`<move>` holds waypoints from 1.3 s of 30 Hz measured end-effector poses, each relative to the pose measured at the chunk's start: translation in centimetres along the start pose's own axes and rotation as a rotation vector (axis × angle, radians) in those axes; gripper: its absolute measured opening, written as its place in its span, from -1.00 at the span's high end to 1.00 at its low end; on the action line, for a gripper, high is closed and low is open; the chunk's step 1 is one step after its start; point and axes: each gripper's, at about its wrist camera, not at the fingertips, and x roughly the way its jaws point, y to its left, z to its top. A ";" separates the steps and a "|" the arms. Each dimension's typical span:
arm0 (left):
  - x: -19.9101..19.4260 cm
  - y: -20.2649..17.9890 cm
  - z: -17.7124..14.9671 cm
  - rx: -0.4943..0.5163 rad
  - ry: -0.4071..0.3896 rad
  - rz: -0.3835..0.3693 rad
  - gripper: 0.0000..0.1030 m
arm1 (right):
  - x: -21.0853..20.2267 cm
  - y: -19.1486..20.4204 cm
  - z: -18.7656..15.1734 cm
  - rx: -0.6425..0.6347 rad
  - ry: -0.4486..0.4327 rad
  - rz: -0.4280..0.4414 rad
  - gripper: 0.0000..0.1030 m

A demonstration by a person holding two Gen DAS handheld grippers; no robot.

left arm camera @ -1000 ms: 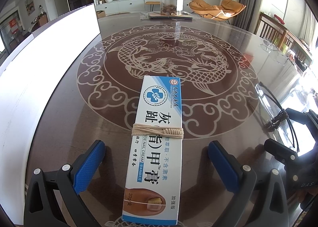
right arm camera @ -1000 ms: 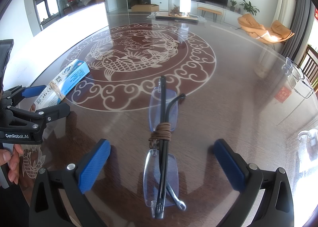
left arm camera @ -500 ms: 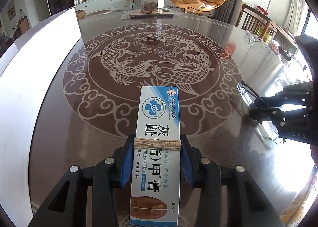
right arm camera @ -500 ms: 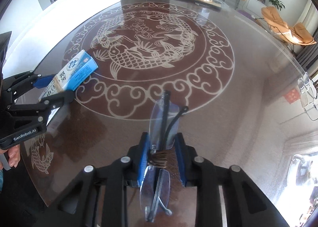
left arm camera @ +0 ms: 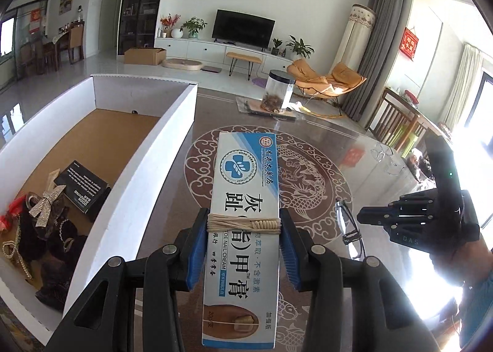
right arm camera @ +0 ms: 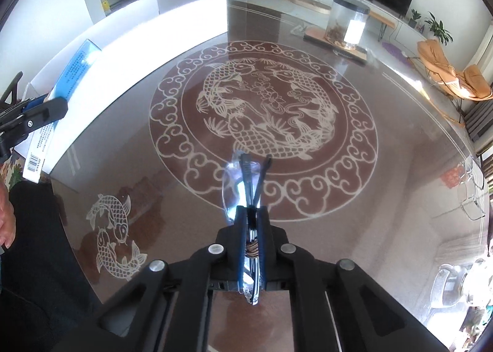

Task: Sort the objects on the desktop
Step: 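Carry the box with the left gripper while the right gripper carries the glasses into the bin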

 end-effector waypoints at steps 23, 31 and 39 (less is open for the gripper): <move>-7.8 8.8 3.5 -0.105 -0.052 0.057 0.16 | 8.2 1.4 0.6 -0.195 0.205 0.020 0.59; -8.8 15.1 5.1 -0.156 -0.058 0.147 0.16 | 3.7 1.8 6.7 -0.115 0.067 0.081 0.90; -6.5 21.6 5.7 -0.220 -0.005 0.247 0.16 | -0.7 11.1 18.4 -0.095 -0.113 0.329 0.90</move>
